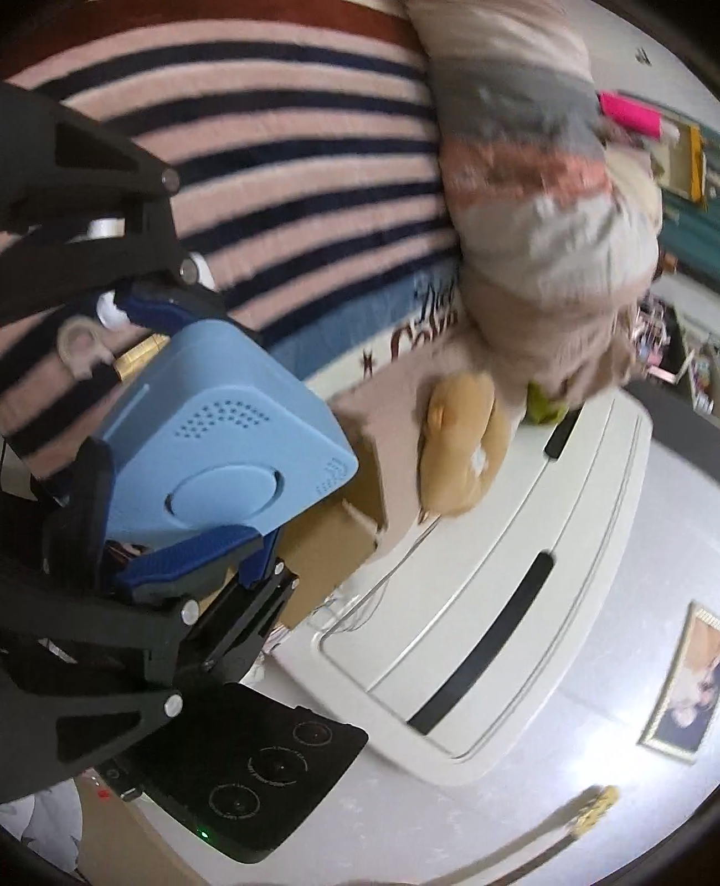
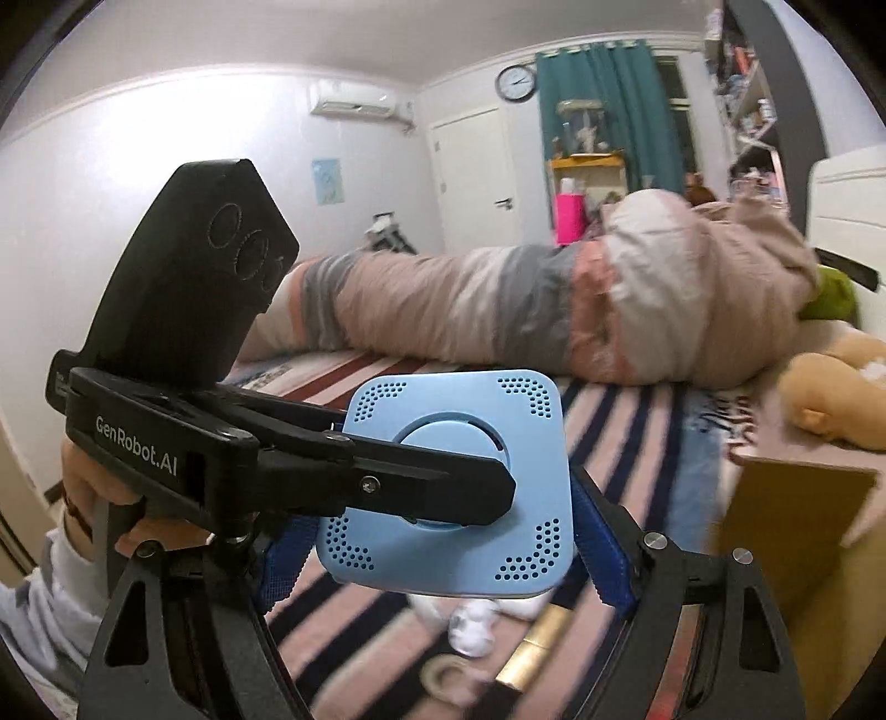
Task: Organize rigid objects
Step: 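Carry the light-blue case with the right gripper and release it in the box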
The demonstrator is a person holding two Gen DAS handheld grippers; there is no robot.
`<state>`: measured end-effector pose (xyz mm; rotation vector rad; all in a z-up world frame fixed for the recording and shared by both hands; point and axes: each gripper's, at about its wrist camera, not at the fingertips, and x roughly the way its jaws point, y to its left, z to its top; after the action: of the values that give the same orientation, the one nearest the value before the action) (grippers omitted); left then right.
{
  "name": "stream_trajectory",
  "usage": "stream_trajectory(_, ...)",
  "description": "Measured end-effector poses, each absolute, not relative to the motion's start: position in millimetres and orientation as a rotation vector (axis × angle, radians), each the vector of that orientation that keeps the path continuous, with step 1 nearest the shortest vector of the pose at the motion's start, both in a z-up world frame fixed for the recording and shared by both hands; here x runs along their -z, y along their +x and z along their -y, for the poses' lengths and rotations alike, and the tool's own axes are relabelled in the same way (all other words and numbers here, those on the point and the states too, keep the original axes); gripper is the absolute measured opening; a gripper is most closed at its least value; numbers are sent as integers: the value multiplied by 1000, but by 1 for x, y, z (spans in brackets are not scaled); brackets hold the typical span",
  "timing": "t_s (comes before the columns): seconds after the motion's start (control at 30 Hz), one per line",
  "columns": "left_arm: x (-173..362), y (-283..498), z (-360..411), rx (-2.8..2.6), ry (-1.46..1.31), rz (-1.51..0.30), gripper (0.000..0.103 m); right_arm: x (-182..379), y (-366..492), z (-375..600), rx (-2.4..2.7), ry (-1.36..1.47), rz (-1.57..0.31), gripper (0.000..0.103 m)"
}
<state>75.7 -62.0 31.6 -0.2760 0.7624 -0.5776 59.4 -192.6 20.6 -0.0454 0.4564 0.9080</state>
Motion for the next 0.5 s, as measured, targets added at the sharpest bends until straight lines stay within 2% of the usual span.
stream_trajectory(0.1, -38, 85, 101, 591, -209, -769, 52, -18, 67, 230, -855, -36, -466, 81)
stream_trajectory(0.27, -40, 107, 165, 634, -100, -787, 37, -12, 85, 281, -770, -5, -547, 79)
stream_trajectory(0.5, -23, 136, 222, 670, -27, -845, 35, 4, 113, 333, -684, 36, -691, 79)
